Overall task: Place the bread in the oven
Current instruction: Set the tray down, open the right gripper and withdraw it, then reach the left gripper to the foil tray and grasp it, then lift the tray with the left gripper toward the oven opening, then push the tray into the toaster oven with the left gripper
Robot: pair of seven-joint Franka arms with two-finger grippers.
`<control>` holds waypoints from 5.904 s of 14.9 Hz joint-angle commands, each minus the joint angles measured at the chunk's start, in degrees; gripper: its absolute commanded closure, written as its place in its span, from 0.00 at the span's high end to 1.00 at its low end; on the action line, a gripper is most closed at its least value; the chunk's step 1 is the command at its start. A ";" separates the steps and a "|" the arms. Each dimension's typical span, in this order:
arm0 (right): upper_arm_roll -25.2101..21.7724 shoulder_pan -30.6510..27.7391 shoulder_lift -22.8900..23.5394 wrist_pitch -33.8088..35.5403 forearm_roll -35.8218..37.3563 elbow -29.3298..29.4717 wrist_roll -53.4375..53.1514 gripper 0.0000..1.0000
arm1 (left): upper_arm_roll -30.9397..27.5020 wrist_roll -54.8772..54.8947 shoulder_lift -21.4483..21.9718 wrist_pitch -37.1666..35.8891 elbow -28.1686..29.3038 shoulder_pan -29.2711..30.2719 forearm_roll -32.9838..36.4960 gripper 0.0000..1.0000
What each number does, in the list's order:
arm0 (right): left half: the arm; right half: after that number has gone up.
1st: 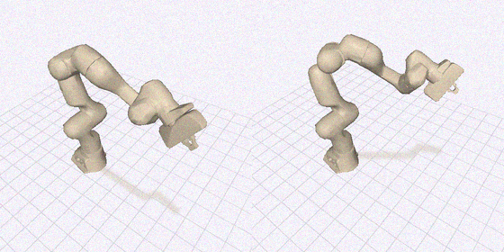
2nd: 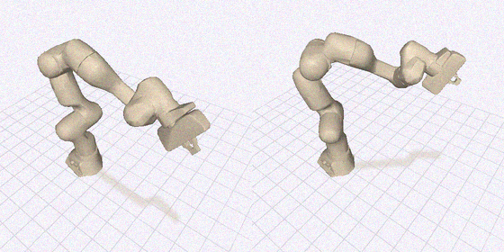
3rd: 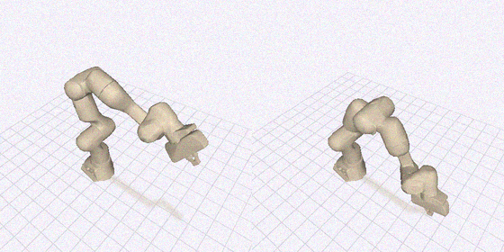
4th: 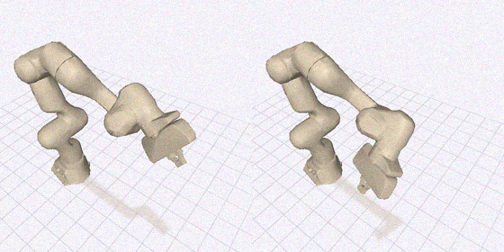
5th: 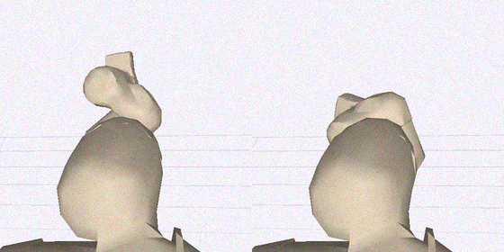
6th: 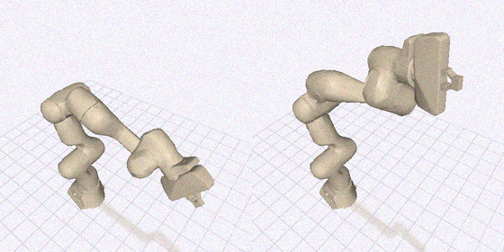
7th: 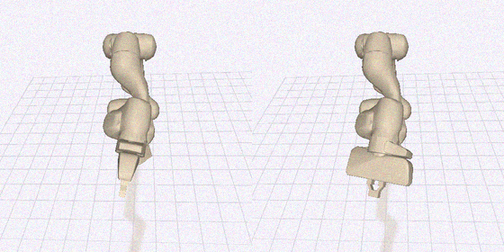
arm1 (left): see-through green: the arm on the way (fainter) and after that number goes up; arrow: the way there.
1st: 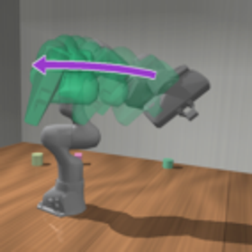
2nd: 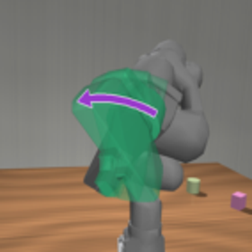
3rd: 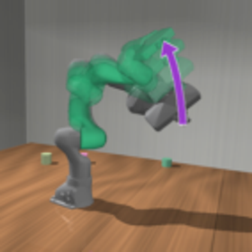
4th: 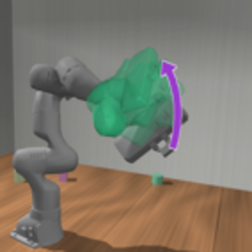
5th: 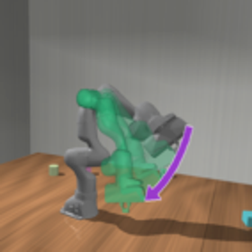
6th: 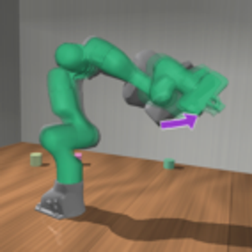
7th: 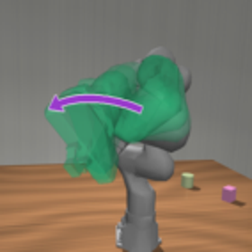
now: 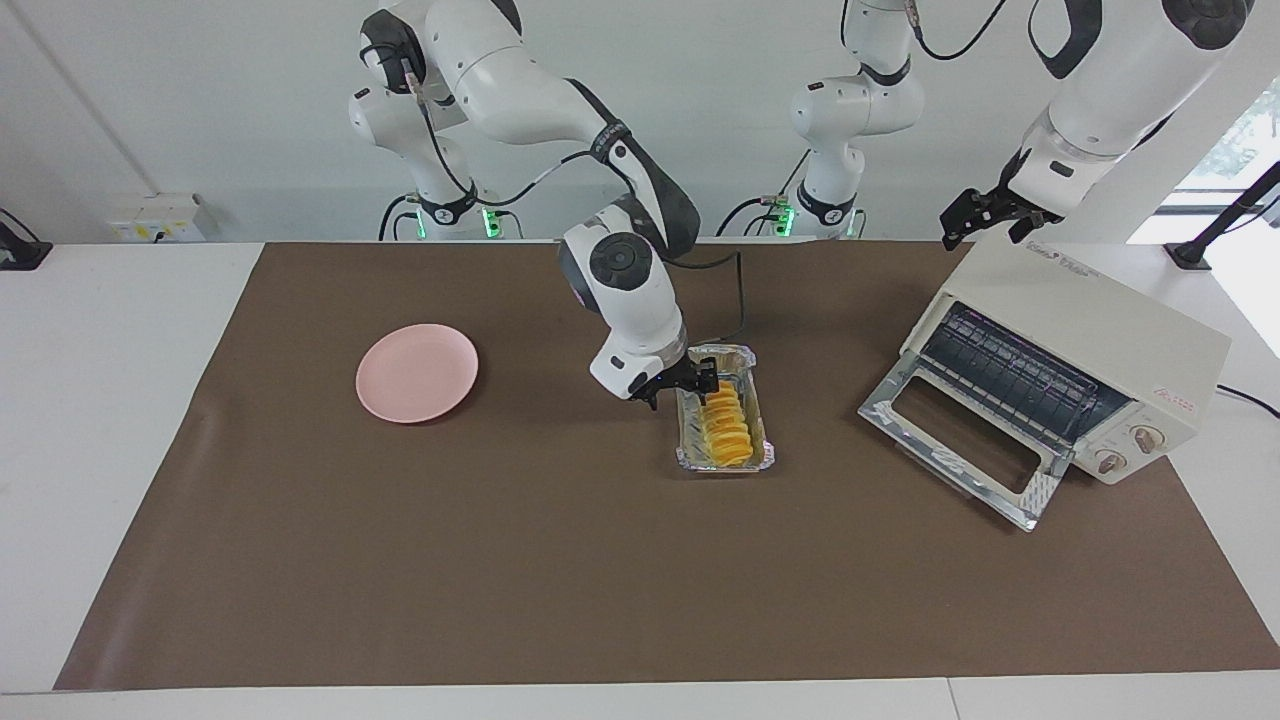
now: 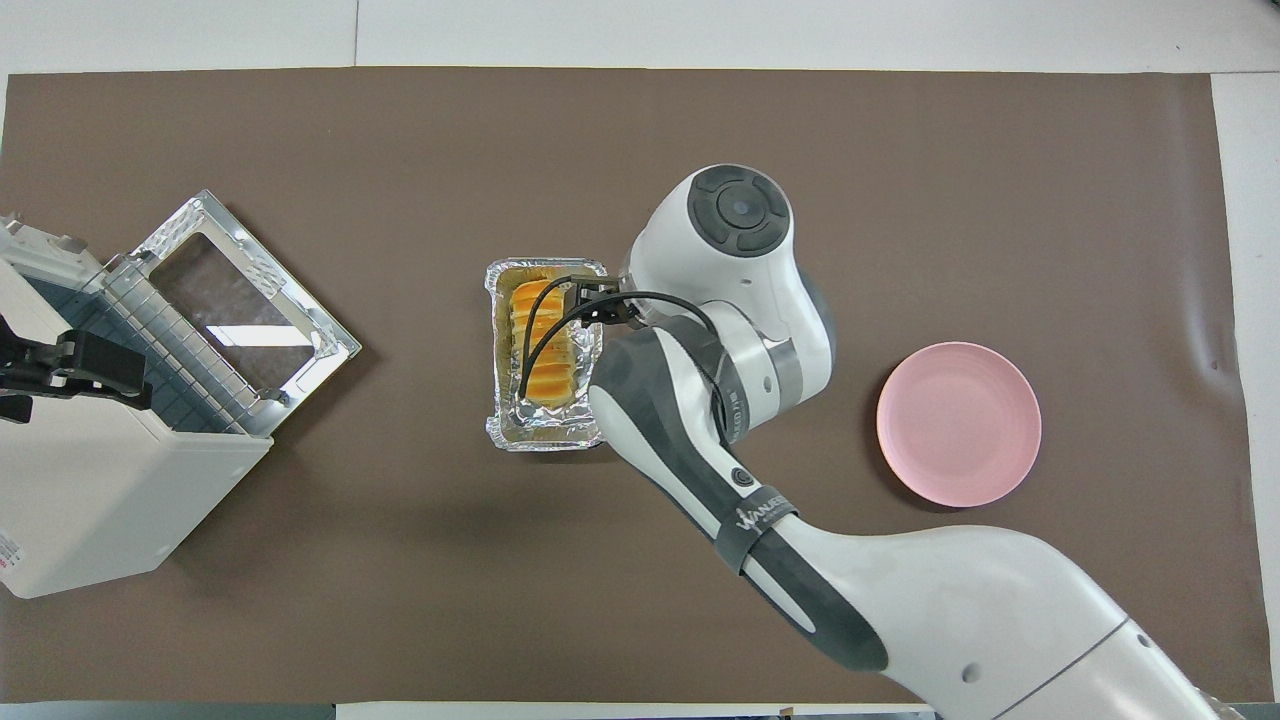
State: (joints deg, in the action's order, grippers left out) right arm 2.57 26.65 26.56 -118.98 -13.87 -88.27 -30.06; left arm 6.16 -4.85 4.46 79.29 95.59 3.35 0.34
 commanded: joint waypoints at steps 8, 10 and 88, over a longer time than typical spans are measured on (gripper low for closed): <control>-0.20 -20.83 -10.91 11.92 6.04 -1.55 27.05 1.00 | 0.87 0.37 2.39 -0.19 1.00 -2.03 -1.05 1.00; -0.20 -23.38 -12.40 13.59 7.27 -1.38 29.52 1.00 | 0.96 -1.64 2.40 2.00 1.09 -2.12 -1.13 1.00; -0.90 -31.31 -29.11 34.17 12.29 -3.93 35.16 1.00 | -15.21 -43.58 -23.27 11.33 -0.58 -16.27 12.05 0.00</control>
State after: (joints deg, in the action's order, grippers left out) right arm 1.24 -4.15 -1.31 -85.08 -0.85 -90.83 5.68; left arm -9.29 -48.79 -20.89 91.44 93.09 -13.68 10.89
